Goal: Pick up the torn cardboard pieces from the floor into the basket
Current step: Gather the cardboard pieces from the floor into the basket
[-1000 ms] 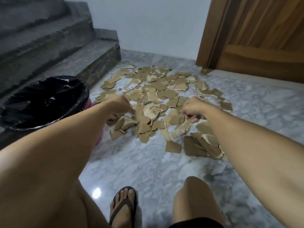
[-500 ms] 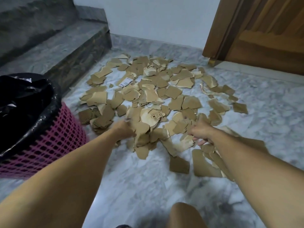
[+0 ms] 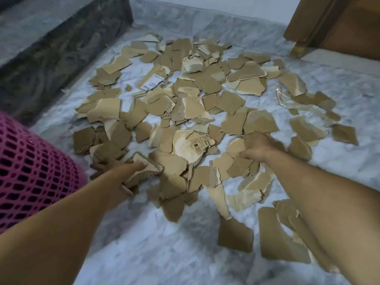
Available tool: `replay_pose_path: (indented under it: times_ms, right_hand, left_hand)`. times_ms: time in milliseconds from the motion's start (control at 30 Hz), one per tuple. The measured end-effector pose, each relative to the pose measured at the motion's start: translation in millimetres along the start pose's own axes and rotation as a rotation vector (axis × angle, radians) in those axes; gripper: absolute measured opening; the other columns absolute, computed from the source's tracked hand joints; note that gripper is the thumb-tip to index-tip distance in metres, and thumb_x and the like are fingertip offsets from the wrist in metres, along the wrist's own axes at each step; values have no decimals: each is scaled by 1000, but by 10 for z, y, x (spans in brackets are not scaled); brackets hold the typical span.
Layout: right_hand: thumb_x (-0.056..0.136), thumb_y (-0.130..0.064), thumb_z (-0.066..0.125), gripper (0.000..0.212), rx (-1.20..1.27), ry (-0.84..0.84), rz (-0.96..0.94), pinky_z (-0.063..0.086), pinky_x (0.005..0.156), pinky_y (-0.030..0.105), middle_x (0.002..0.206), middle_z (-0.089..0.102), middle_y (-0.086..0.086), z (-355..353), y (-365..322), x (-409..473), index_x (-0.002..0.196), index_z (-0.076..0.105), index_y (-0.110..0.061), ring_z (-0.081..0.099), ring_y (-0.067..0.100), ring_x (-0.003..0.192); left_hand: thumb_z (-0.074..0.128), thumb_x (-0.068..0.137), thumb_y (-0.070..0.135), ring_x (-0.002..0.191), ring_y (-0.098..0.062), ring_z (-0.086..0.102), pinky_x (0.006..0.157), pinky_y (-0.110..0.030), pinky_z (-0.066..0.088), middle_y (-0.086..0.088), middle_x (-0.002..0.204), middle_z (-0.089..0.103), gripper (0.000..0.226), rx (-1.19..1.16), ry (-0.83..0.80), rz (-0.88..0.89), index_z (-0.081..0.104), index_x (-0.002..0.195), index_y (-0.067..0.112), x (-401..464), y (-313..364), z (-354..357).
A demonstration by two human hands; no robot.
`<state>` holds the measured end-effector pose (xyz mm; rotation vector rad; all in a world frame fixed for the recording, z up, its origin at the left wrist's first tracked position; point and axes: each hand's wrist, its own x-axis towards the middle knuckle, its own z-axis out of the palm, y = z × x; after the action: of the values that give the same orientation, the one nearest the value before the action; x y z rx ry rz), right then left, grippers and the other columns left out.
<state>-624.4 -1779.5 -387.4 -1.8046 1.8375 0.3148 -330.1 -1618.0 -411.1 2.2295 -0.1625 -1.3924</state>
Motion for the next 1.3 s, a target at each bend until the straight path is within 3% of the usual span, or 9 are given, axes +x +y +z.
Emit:
replay_pose_path:
  times_ms: [100, 167, 333, 467, 633, 900, 1100, 1200, 1300]
  right_hand:
    - [51, -68, 80, 109, -27, -27, 30, 40, 105, 39, 141, 41, 17, 131, -24, 208, 136, 49, -8, 38, 40, 133]
    - [64, -60, 80, 105, -33, -30, 46, 33, 112, 40, 149, 30, 22, 197, -78, 252, 144, 37, -5, 28, 39, 140]
    - [67, -31, 88, 92, 194, -34, 77, 36, 107, 39, 146, 37, 25, 352, -126, 378, 138, 40, 2, 35, 39, 136]
    - [57, -53, 88, 97, 303, 24, 80, 46, 94, 37, 133, 53, 18, 383, -135, 417, 131, 51, -3, 52, 35, 122]
    - [64, -74, 70, 103, 303, 207, 189, 36, 103, 56, 149, 30, 18, 348, -7, 520, 139, 40, -10, 30, 42, 135]
    - [63, -38, 88, 96, 367, 144, 165, 44, 80, 35, 140, 36, 23, 519, -80, 536, 138, 38, -4, 49, 41, 120]
    - [43, -69, 83, 117, 495, 137, 141, 54, 86, 44, 134, 50, 20, 603, -138, 535, 132, 47, -1, 57, 37, 115]
    - [57, -89, 51, 105, 489, 178, 155, 53, 84, 45, 123, 57, 17, 627, -190, 509, 121, 55, -6, 58, 37, 108]
    - [84, -65, 54, 80, 431, 276, 272, 42, 92, 48, 139, 34, 21, 598, -186, 526, 135, 38, -6, 36, 41, 127]
  left_hand:
    - [90, 34, 60, 121, -37, 47, 87, -26, 56, -11, 139, 44, 127, 45, 275, 16, 38, 133, 1, 314, -23, -31]
    - [89, 34, 63, 140, -40, 28, 113, -50, 30, -19, 154, 24, 145, 131, 375, 20, 20, 149, 6, 292, -8, 43]
    - [87, 50, 56, 143, -37, 11, 117, -46, 20, -21, 155, 8, 140, 117, 490, 58, 2, 151, 9, 352, 38, 321]
    - [73, 68, 64, 145, -39, 3, 117, -49, 10, -21, 158, 2, 119, 139, 504, 104, 8, 152, 8, 488, 129, 428]
    - [77, 50, 70, 135, -38, 23, 109, -51, 26, -17, 147, 22, 117, 144, 713, 162, 30, 138, 9, 614, 191, 305]
    - [84, 58, 55, 137, -36, 28, 112, -42, 29, -22, 146, 30, 122, 112, 554, 162, 18, 144, 0, 670, 171, 415]
    - [82, 49, 66, 129, -32, 26, 108, -40, 30, -20, 138, 25, 125, 245, 530, 121, 24, 139, 1, 584, 212, 487]
    - [85, 49, 61, 137, -34, 23, 115, -39, 25, -21, 145, 23, 133, 143, 474, 212, 15, 144, -1, 554, 229, 494]
    - [78, 56, 67, 140, -35, 23, 116, -39, 23, -22, 149, 23, 132, 44, 440, 190, 11, 147, -2, 565, 272, 504]
